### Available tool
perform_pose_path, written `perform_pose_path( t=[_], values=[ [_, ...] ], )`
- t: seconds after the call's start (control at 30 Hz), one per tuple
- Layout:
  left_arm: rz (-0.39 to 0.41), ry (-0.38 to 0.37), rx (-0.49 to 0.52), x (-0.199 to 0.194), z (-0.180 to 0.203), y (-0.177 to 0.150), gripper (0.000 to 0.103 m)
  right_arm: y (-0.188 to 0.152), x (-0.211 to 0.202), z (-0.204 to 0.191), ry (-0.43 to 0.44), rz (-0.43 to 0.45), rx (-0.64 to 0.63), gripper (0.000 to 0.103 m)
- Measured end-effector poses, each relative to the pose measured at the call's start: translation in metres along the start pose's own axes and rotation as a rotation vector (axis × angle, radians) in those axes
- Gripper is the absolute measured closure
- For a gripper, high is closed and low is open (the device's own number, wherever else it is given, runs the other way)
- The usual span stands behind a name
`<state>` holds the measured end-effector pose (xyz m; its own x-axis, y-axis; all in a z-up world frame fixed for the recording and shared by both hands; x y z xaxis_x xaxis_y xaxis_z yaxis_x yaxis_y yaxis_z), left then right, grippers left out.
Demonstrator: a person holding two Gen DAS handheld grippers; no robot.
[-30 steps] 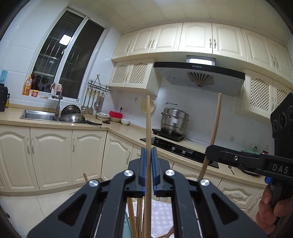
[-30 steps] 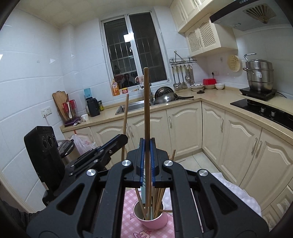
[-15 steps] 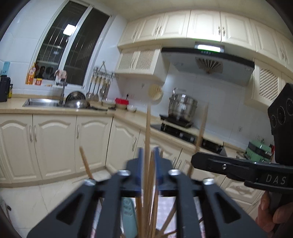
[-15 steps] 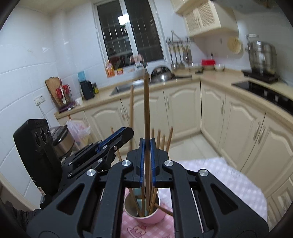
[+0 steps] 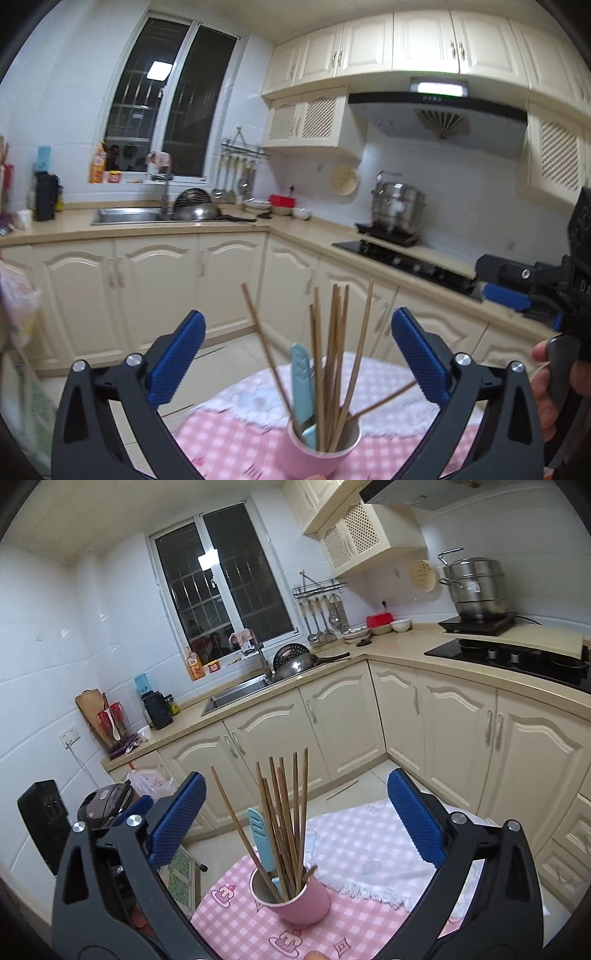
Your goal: Organize utensils
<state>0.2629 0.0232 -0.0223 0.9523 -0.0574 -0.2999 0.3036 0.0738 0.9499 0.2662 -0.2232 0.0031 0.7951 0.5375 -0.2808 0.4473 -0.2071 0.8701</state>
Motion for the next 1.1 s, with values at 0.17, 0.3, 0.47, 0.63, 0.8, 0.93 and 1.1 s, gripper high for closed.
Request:
perform_pose_path(
  t=[0.17, 0.3, 0.47, 0.63, 0.8, 0.93, 1.1],
  values=[
    [-0.006, 0.072, 0.043, -0.037, 0.002, -0.003, 0.004, -0.015, -0.021, -0.006, -0.015, 0.0, 0.015, 0.006],
    [0.001, 0.103, 0.068, -0.068, 0.003, -0.007, 0.004, -0.032, -0.04, -0.014, -0.031, 0.005, 0.026, 0.006],
    [0.003, 0.132, 0.072, -0.103, 0.004, -0.011, 0.004, -0.049, -0.063, -0.027, -0.038, 0.005, 0.018, 0.006],
    [0.023, 0.135, 0.086, -0.14, 0.007, -0.019, 0.004, -0.064, -0.09, -0.044, -0.076, 0.023, -0.014, 0.006],
    [0.015, 0.136, 0.087, -0.169, 0.008, -0.028, 0.004, -0.078, -0.118, -0.064, -0.143, 0.042, -0.057, 0.006],
    [0.034, 0.171, 0.108, -0.189, 0.007, -0.03, 0.004, -0.085, -0.133, -0.077, -0.176, 0.059, -0.103, 0.006],
    [0.033, 0.169, 0.085, -0.201, 0.003, -0.029, 0.004, -0.093, -0.142, -0.091, -0.202, 0.056, -0.149, 0.006]
  ],
)
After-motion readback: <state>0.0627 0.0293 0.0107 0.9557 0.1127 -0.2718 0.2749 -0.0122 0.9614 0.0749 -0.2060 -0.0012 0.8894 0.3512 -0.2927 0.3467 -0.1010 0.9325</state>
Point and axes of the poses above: each gripper's, at about its wrist camera, not at the fingertips, and x roughly the way its jaws point, z to its right, y to its top, the point moved 3 cm from there along x, roughly the way its jaws point, and after that the axes turned 10 degrees about y, right-handed, at the moved point
